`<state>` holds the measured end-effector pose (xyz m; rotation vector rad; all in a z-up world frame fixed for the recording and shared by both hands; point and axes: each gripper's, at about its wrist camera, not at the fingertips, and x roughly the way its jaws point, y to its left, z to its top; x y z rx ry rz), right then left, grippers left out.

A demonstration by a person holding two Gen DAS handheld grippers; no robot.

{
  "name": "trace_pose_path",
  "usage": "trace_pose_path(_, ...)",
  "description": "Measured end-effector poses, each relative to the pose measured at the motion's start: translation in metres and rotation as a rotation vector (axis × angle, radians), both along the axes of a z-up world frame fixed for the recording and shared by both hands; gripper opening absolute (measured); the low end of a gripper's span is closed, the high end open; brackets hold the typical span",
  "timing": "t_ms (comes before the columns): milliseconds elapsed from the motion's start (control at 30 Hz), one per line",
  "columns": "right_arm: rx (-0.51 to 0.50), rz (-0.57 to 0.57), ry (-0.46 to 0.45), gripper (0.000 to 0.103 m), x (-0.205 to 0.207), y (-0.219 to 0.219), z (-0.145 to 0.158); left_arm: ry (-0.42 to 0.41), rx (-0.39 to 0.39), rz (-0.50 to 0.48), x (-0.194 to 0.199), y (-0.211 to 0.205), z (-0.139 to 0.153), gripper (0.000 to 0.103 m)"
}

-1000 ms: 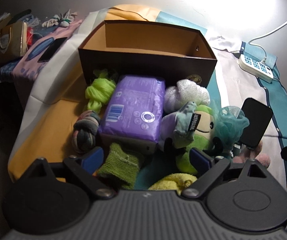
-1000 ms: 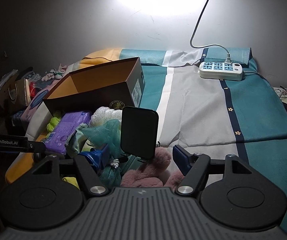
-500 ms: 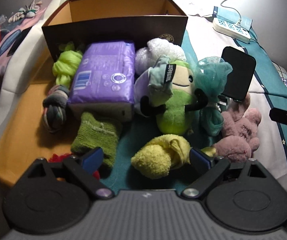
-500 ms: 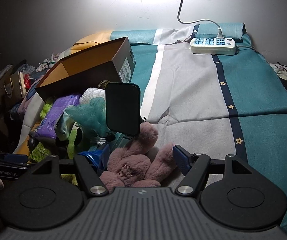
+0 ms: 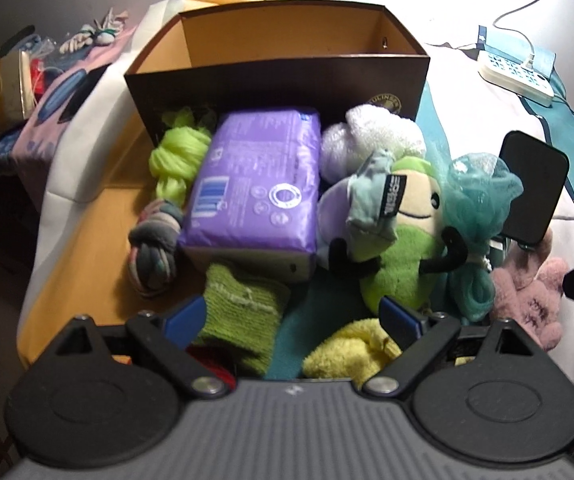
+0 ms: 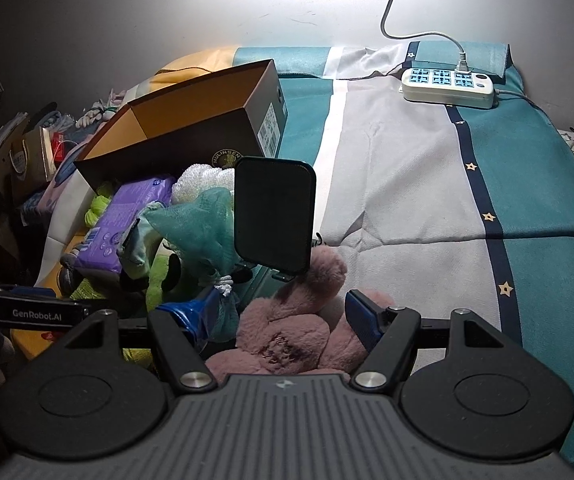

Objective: Organize soft objects

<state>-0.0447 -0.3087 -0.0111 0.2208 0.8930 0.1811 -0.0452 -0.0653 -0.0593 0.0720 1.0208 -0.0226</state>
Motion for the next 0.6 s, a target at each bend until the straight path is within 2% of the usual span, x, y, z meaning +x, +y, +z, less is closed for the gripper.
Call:
trace_pose_path(200, 0.013, -0.013, -0.003, 0.055, -0.004, 0.001, 0.003, -0.029, 0.051, 0.011, 0.005, -0.004, 0.008, 0.093)
trace_pose_path(600, 0.031, -0.033, -0.008, 0.054, -0.018, -0.004, 0.005, -0.038, 0.065, 0.001, 0.001, -0.015, 0.011, 0.093)
